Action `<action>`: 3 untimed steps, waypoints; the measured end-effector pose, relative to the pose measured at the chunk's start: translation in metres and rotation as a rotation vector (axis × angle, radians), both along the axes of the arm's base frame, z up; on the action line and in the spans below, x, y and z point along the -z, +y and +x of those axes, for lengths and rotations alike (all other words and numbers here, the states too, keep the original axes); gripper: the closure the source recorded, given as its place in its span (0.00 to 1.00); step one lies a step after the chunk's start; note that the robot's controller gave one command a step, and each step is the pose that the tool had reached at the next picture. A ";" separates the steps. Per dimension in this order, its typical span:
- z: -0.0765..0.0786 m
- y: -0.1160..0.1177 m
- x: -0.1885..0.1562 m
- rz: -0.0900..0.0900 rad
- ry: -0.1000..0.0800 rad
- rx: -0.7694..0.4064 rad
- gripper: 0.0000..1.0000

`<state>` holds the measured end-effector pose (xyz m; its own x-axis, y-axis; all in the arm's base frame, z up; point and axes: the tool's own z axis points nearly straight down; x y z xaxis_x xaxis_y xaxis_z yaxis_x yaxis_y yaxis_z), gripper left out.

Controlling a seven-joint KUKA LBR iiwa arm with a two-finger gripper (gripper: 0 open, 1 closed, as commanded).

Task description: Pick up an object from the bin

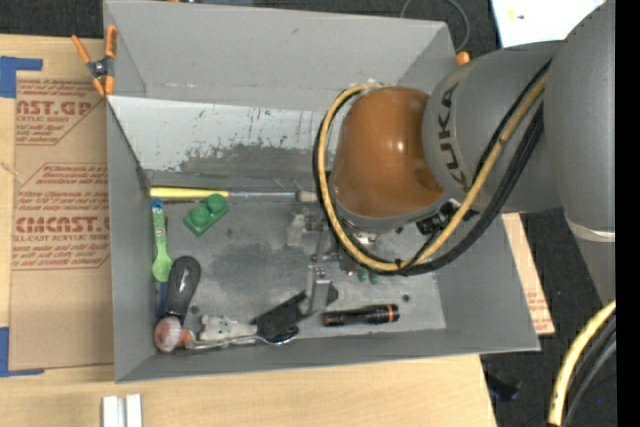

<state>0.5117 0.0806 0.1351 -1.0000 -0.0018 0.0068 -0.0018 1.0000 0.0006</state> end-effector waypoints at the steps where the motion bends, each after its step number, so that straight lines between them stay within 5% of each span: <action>1: 0.002 0.000 -0.004 0.001 -0.007 0.001 0.00; 2: -0.002 0.008 0.044 0.002 -0.009 -0.338 0.00; 3: -0.012 0.020 0.028 0.003 -0.005 -0.487 0.00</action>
Offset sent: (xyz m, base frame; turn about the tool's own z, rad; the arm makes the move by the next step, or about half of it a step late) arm -0.0051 0.0098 -0.0651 -0.4635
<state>0.4993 0.1003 0.1072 -0.8831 -0.4692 0.0014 -0.4692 0.8831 0.0020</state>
